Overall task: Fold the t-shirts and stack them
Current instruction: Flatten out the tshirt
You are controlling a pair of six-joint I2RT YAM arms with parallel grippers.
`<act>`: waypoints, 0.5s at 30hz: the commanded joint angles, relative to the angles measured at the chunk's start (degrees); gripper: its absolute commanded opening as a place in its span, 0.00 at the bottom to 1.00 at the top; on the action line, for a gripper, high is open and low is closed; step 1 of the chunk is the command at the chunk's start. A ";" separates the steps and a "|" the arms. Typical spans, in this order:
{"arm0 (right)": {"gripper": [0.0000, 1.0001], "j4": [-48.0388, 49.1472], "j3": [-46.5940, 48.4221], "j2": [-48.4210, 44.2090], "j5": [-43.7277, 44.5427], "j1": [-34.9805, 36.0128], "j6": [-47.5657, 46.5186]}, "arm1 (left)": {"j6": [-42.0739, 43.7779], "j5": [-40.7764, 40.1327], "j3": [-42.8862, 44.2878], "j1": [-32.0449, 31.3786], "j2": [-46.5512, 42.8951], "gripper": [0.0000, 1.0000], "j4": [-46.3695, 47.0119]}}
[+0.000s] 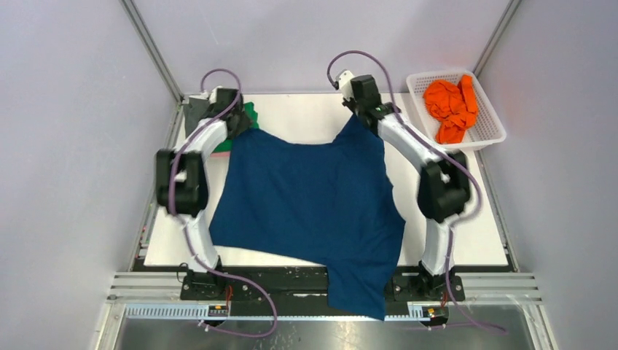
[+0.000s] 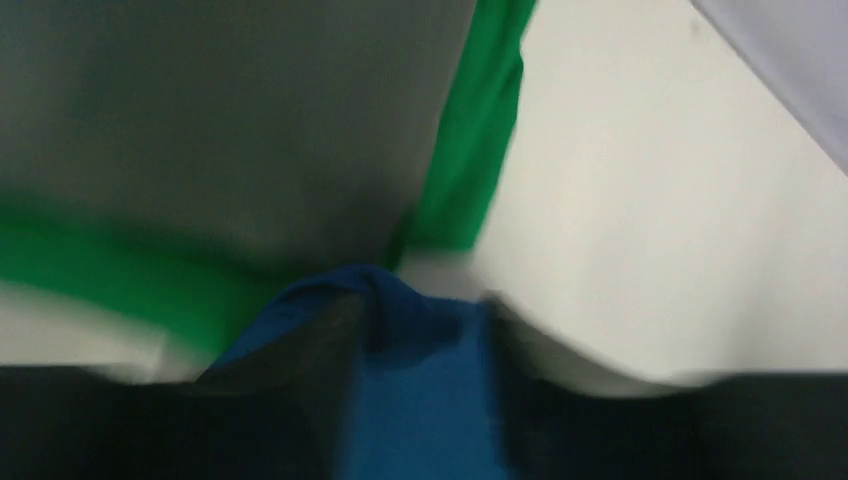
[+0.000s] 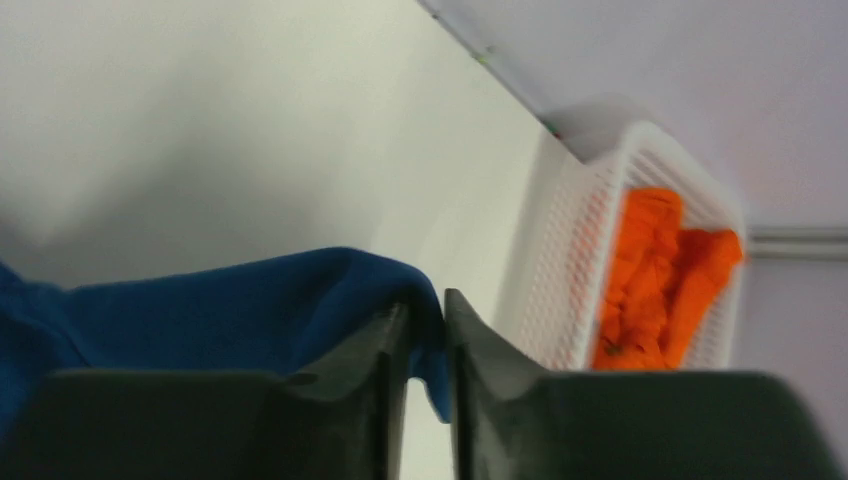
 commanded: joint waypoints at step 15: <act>0.99 -6.02 1.31 4.82 -16.32 -3.15 44.57 | 0.30 12.05 3.81 -1.52 -1.23 0.99 4.83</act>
